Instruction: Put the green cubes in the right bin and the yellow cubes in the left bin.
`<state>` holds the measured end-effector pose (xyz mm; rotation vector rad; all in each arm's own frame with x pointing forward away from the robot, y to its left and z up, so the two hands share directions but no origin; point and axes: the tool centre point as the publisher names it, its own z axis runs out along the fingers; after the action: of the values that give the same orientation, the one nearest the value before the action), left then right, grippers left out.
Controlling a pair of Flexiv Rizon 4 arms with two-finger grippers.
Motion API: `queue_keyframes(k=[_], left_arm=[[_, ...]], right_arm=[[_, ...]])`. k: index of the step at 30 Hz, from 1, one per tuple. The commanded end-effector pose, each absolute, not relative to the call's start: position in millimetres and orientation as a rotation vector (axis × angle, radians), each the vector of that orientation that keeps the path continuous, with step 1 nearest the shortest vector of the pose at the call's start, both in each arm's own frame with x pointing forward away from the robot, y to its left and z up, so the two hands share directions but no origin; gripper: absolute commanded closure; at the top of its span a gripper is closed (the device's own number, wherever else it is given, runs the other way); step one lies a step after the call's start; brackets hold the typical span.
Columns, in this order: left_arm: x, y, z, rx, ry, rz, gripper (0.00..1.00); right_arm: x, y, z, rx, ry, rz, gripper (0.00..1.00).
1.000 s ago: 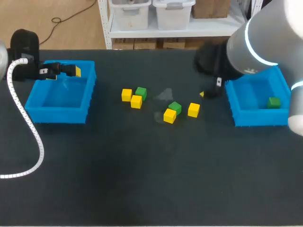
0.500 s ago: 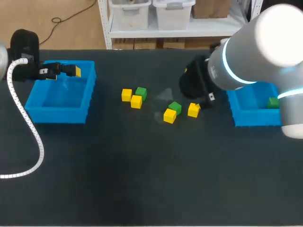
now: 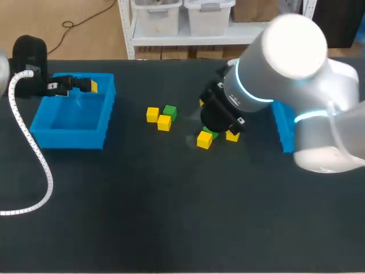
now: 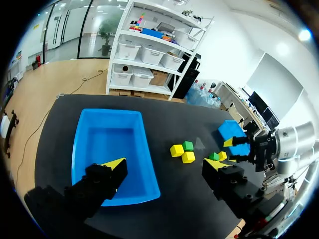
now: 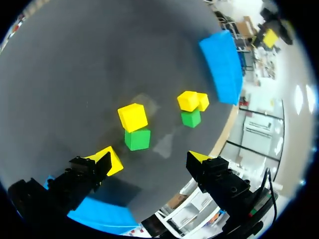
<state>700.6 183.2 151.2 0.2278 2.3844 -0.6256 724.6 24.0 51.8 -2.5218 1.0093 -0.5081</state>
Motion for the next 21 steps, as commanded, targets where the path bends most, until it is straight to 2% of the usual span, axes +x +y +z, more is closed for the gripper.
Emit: queue_keyframes(k=[1,21], left_arm=[[700,185,150,0.231,2.375,-0.635,0.00],[700,185,150,0.231,2.375,-0.635,0.00]], right_arm=[[738,29,52,-2.756,1.137,-0.370,0.00],[739,30,18,-2.679,1.300,-0.322,0.00]])
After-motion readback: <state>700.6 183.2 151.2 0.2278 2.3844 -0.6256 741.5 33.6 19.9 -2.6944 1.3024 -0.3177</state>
